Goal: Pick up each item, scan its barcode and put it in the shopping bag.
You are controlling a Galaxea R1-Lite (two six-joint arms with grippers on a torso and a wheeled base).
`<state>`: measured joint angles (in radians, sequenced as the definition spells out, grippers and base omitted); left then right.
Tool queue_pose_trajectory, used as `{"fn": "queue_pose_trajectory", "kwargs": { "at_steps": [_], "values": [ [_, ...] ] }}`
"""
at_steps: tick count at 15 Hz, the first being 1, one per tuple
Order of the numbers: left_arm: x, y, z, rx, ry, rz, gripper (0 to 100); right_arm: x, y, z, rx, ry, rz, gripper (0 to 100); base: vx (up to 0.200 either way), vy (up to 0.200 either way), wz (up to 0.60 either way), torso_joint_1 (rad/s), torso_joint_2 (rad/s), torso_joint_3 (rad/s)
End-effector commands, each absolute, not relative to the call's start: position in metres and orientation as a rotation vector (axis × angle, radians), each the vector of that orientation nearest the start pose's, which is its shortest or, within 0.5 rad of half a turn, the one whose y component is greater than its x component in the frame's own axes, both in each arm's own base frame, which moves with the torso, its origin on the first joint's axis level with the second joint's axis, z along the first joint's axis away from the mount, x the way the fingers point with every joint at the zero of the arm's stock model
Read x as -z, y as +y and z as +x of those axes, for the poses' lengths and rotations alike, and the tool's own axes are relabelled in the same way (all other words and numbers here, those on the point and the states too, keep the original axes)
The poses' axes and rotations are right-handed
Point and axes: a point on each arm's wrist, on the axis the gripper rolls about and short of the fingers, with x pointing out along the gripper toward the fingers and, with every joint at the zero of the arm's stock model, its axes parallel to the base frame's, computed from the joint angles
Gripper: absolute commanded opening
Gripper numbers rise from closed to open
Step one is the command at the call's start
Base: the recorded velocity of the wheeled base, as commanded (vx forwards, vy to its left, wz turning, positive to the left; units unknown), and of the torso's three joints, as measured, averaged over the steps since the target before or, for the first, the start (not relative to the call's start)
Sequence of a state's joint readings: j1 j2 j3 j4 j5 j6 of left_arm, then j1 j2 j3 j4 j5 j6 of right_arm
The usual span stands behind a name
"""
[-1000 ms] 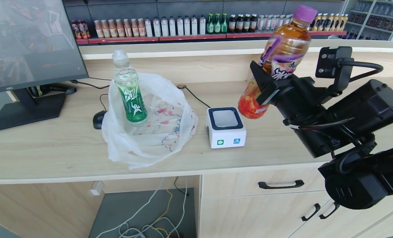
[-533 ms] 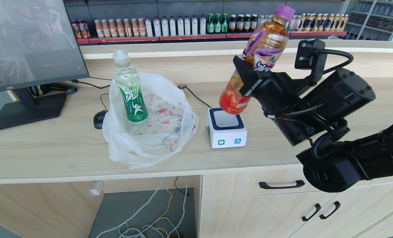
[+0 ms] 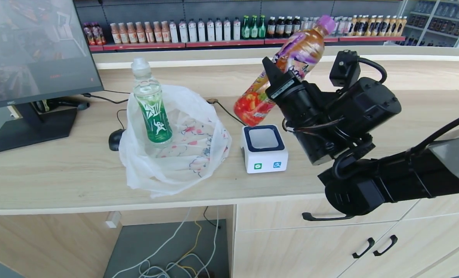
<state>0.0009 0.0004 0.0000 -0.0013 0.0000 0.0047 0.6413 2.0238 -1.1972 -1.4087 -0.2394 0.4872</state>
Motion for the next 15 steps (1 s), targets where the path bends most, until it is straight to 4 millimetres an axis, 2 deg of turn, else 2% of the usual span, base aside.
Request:
{"fn": "queue_pose_trajectory", "kwargs": {
  "at_steps": [1,9,15],
  "values": [
    [-0.076,0.0,-0.023,-0.002,-0.002,0.005,100,-0.243,0.238,0.314,-0.494,-0.39,0.788,0,0.0,0.0,0.0,0.0,0.0,0.0],
    [-0.076,0.0,-0.023,-0.002,-0.002,0.005,100,-0.22,0.243,0.323,-0.463,-0.294,0.917,0,0.0,0.0,0.0,0.0,0.0,0.0],
    [-0.076,0.0,-0.023,-0.002,-0.002,0.005,100,-0.205,0.242,0.322,-0.434,-0.244,0.94,0,0.0,0.0,0.0,0.0,0.0,0.0]
  ]
}}
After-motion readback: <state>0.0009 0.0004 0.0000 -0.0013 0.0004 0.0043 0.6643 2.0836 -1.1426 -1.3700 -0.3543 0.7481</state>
